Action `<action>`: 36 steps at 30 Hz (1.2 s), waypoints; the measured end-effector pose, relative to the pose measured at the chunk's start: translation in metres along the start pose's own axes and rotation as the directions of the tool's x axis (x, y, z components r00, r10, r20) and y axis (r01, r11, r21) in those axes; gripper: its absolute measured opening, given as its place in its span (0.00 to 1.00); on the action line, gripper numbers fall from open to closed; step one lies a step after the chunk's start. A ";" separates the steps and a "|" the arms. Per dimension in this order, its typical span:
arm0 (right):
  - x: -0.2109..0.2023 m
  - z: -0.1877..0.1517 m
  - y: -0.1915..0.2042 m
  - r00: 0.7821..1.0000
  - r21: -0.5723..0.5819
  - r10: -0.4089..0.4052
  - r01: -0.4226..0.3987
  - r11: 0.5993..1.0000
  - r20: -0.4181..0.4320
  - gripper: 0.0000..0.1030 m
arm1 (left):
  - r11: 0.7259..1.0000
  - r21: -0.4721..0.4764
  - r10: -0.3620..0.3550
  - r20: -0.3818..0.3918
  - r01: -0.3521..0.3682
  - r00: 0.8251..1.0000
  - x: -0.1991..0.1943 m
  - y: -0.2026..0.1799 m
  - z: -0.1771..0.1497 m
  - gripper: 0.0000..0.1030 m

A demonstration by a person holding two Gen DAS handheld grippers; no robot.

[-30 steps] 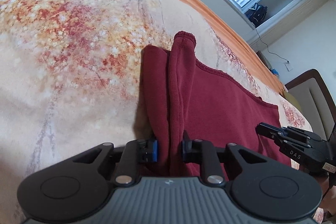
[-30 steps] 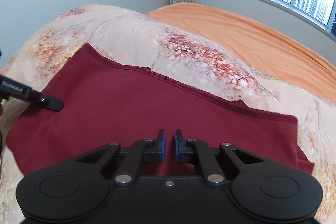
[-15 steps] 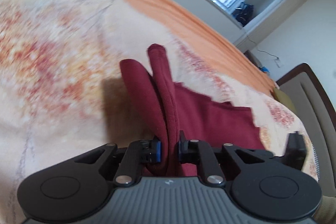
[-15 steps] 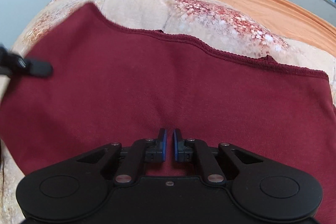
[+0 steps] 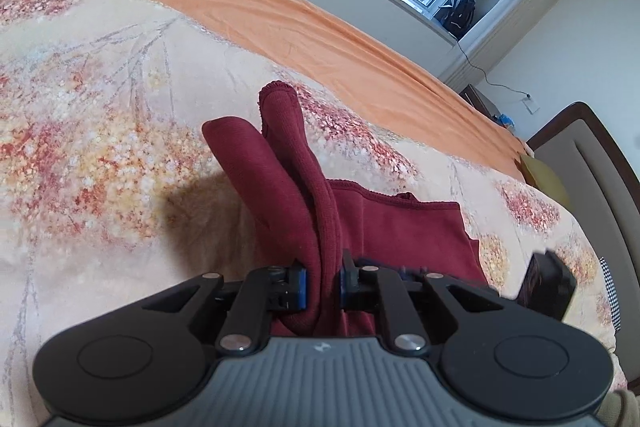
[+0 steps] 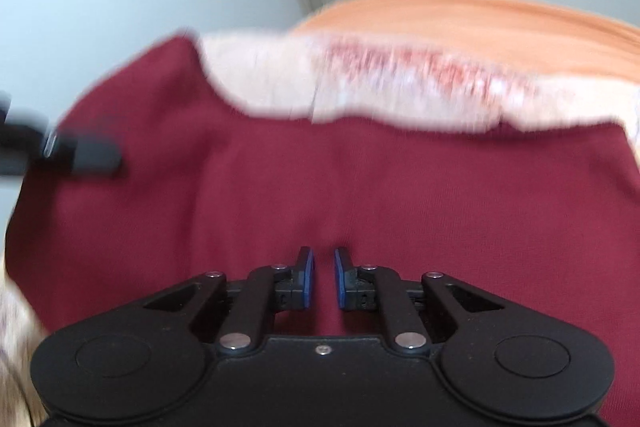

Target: Fold small clothes

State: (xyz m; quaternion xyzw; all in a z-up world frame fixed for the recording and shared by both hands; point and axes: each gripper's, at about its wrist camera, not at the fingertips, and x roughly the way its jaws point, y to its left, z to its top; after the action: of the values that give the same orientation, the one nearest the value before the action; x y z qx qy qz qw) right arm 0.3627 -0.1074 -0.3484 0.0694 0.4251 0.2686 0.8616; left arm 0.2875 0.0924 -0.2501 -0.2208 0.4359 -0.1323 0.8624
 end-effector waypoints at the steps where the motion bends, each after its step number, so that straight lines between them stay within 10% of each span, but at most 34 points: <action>1: 0.010 0.005 -0.003 1.000 0.016 -0.005 0.005 1.000 -0.022 0.12 | 1.000 0.003 0.007 -0.005 -0.007 1.000 0.001 0.000 -0.001 0.14; 7: 0.014 0.024 -0.014 1.000 0.040 0.015 -0.014 0.999 -0.017 0.09 | 1.000 0.013 0.021 -0.010 -0.021 1.000 -0.001 -0.009 -0.001 0.14; 18: -0.086 -0.083 -0.013 0.992 0.186 0.127 -0.123 0.975 -0.012 0.18 | 0.995 0.103 0.017 -0.045 -0.012 0.999 0.023 -0.063 0.001 0.14; 26: -0.139 -0.075 -0.101 0.988 0.511 0.063 -0.128 0.850 0.143 0.23 | 0.951 0.302 0.105 -0.101 -0.070 0.989 0.094 -0.137 -0.029 0.15; 36: -0.140 -0.051 -0.143 0.966 0.602 0.176 -0.256 0.756 0.190 0.41 | 0.921 0.389 0.063 -0.092 -0.022 0.994 0.083 -0.164 -0.052 0.58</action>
State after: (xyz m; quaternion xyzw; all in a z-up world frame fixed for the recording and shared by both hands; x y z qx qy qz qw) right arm 0.3115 -0.3070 -0.3327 0.4143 0.4256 0.2066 0.7776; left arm 0.2881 -0.0989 -0.2535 -0.0293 0.4496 -0.2084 0.8681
